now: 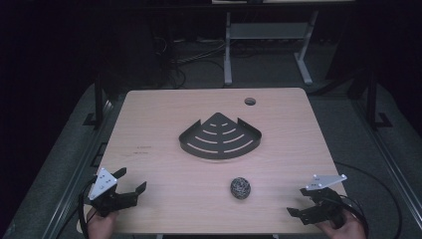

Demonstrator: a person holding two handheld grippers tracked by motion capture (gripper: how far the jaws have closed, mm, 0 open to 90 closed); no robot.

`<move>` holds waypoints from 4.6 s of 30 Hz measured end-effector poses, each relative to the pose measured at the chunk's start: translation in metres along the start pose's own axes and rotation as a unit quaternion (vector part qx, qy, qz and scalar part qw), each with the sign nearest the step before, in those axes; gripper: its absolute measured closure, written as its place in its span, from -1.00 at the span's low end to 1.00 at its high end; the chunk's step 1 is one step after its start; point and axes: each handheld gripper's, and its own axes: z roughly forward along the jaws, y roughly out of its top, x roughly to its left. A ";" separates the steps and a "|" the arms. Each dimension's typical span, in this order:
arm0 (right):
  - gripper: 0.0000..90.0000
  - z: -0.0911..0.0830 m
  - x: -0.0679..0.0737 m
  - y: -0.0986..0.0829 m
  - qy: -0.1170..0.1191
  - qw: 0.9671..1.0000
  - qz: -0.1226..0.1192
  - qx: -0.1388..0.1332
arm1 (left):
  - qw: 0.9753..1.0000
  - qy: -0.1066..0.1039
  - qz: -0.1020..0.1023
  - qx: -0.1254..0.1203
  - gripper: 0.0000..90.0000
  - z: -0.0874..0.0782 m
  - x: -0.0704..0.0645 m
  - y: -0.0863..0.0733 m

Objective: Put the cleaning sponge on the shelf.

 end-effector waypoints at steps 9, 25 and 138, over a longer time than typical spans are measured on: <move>-0.66 0.003 0.000 0.009 0.010 1.000 -0.016 -0.001 | 1.000 -0.001 0.003 0.002 -0.71 -0.001 0.000 -0.001; -0.66 0.008 0.017 0.024 0.022 0.998 -0.056 0.012 | 1.000 0.000 -0.001 -0.005 -0.71 -0.004 0.000 -0.001; -0.29 0.101 0.064 0.142 0.066 0.975 -0.162 0.134 | 1.000 0.001 -0.010 -0.023 -0.71 -0.010 0.002 0.000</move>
